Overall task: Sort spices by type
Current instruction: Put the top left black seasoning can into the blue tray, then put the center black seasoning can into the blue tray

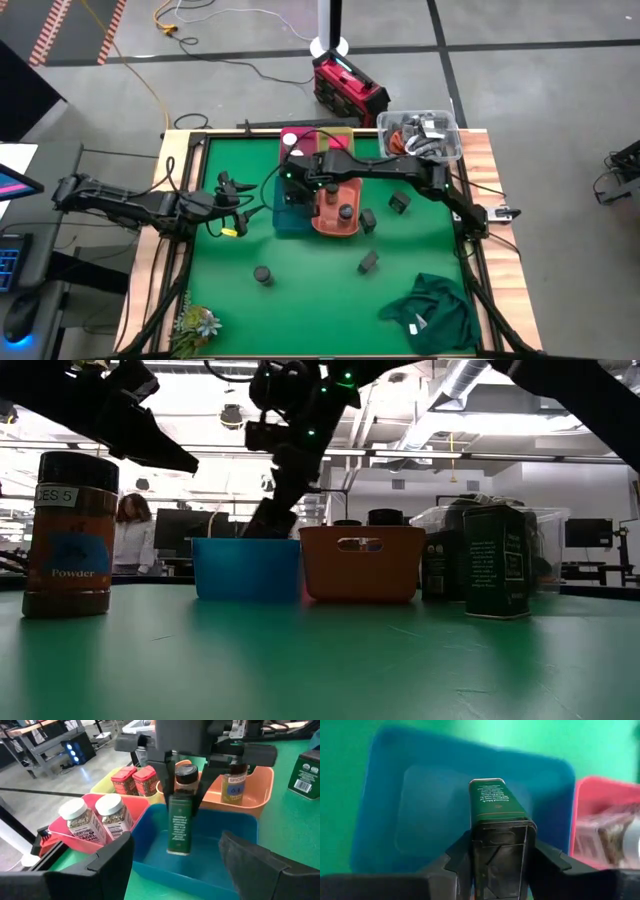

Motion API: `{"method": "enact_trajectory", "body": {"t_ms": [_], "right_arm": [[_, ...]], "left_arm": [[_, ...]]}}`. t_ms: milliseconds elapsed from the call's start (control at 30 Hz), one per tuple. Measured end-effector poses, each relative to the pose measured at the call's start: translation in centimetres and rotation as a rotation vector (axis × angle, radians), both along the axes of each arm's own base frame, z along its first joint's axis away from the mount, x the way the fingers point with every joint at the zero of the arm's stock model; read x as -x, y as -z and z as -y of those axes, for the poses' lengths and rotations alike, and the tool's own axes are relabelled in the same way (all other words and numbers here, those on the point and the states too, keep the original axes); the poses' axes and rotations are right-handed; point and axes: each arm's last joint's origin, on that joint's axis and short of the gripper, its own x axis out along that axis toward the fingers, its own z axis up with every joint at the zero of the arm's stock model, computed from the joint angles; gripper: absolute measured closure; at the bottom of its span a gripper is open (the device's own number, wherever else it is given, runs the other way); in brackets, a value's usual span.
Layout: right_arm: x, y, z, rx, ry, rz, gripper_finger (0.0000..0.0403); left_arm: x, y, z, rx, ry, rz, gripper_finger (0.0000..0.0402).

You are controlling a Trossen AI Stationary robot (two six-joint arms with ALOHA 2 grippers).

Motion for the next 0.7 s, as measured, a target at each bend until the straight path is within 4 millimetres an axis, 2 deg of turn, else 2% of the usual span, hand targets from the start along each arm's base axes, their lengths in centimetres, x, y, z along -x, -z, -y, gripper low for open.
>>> {"method": "enact_trajectory", "body": {"t_ms": [267, 700], "right_arm": [[0.1, 0.7, 1.4, -0.006, 0.036, -0.025, 0.0227], [0.0, 0.5, 1.6, 0.002, 0.023, -0.006, 0.0153]], "left_arm": [[0.0, 0.0, 0.0, -0.008, 0.001, -0.004, 0.0120], [0.0, 0.0, 0.0, -0.005, 0.000, -0.002, 0.0120]]}}
